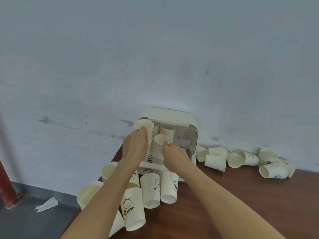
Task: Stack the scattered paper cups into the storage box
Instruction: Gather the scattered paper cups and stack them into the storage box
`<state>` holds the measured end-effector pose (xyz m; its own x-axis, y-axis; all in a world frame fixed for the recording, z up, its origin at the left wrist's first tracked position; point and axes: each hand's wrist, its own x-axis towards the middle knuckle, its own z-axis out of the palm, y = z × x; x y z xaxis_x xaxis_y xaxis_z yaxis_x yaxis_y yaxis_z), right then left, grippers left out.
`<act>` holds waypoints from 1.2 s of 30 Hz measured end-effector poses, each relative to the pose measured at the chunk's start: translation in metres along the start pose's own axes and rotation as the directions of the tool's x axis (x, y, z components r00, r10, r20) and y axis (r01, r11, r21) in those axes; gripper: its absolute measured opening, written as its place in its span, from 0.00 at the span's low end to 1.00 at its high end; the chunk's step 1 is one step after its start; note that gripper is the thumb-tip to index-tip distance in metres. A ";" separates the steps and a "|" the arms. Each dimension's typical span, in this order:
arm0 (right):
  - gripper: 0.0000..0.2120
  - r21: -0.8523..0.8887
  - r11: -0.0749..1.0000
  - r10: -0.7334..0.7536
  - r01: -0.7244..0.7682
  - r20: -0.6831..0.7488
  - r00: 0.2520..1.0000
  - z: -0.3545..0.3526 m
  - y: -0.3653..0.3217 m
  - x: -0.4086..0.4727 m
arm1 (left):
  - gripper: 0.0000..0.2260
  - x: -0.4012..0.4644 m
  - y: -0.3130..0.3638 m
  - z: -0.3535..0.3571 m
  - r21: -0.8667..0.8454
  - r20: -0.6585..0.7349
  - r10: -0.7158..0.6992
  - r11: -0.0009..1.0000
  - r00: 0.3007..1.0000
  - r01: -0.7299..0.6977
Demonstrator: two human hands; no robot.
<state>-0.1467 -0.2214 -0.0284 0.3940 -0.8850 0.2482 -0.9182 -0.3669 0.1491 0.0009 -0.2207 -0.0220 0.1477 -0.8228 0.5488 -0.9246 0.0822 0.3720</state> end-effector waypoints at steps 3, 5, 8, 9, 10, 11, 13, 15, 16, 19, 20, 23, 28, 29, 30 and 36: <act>0.13 0.010 1.000 -0.002 0.002 0.012 1.000 0.000 0.003 -0.001 | 0.08 -0.001 -0.004 0.006 0.088 0.104 -0.028 0.996 0.994 0.019; 0.14 0.021 1.000 -0.002 0.001 0.030 1.000 0.000 0.003 0.000 | 0.08 -0.002 -0.005 0.009 0.119 0.175 -0.053 0.992 0.983 0.032; 0.21 0.025 1.000 0.009 -0.010 0.035 0.999 0.000 0.004 0.000 | 0.10 -0.003 -0.003 0.010 0.183 0.277 -0.075 0.983 0.958 0.024; 0.25 0.022 1.000 0.015 -0.016 0.028 0.999 0.001 0.004 -0.001 | 0.10 -0.004 -0.001 0.009 0.194 0.303 -0.080 0.981 0.950 0.021; 0.29 0.019 1.000 0.020 -0.021 0.019 1.000 0.002 0.004 -0.002 | 0.11 -0.005 0.001 0.007 0.189 0.317 -0.082 0.982 0.945 0.022; 0.33 0.020 1.000 0.024 -0.024 0.009 1.000 0.002 0.005 -0.004 | 0.12 -0.007 0.004 0.006 0.170 0.320 -0.079 0.985 0.944 0.024; 0.35 0.032 0.999 0.028 -0.028 -0.013 1.000 0.003 0.006 -0.010 | 0.15 -0.012 0.009 0.001 0.124 0.294 -0.060 0.992 0.954 0.024; 0.34 0.050 0.998 0.025 -0.023 -0.032 0.999 0.001 0.009 -0.019 | 0.16 -0.021 0.017 -0.005 0.084 0.255 -0.032 0.996 0.966 0.011; 0.32 0.065 0.998 0.020 -0.017 -0.038 0.999 -0.001 0.010 -0.024 | 0.17 -0.026 0.022 -0.008 0.062 0.242 -0.018 0.998 0.970 0.003; 0.25 0.132 0.991 0.033 -0.026 -0.053 0.998 -0.004 0.018 -0.044 | 0.17 -0.045 0.038 -0.018 -0.020 0.224 0.029 0.999 0.974 -0.025; 0.24 0.149 0.988 0.046 -0.038 -0.052 0.998 -0.005 0.022 -0.052 | 0.17 -0.052 0.043 -0.021 -0.043 0.224 0.049 0.998 0.973 -0.040; 0.22 0.163 0.983 0.093 -0.086 -0.032 0.995 -0.008 0.034 -0.076 | 0.16 -0.070 0.058 -0.024 -0.087 0.217 0.106 0.992 0.971 -0.089; 0.17 0.214 0.957 0.193 -0.196 0.032 0.981 -0.010 0.059 -0.115 | 0.13 -0.093 0.088 -0.018 -0.150 0.248 0.187 0.977 0.951 -0.153; 0.14 0.222 0.950 0.213 -0.218 0.046 0.976 -0.011 0.064 -0.122 | 0.13 -0.097 0.095 -0.016 -0.157 0.258 0.195 0.975 0.946 -0.159; 0.13 0.226 0.944 0.233 -0.241 0.060 0.971 -0.013 0.069 -0.129 | 0.13 -0.101 0.102 -0.015 -0.160 0.268 0.205 0.973 0.941 -0.166; 0.12 0.230 0.912 0.329 -0.340 0.087 0.940 -0.019 0.105 -0.167 | 0.16 -0.118 0.146 -0.004 -0.182 0.316 0.301 0.950 0.900 -0.253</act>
<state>-0.3076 -0.1065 -0.0358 0.0649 -0.9778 0.1991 -0.9807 -0.0993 -0.1683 -0.1501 -0.1091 -0.0294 -0.2558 -0.8933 0.3696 -0.8518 0.3890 0.3507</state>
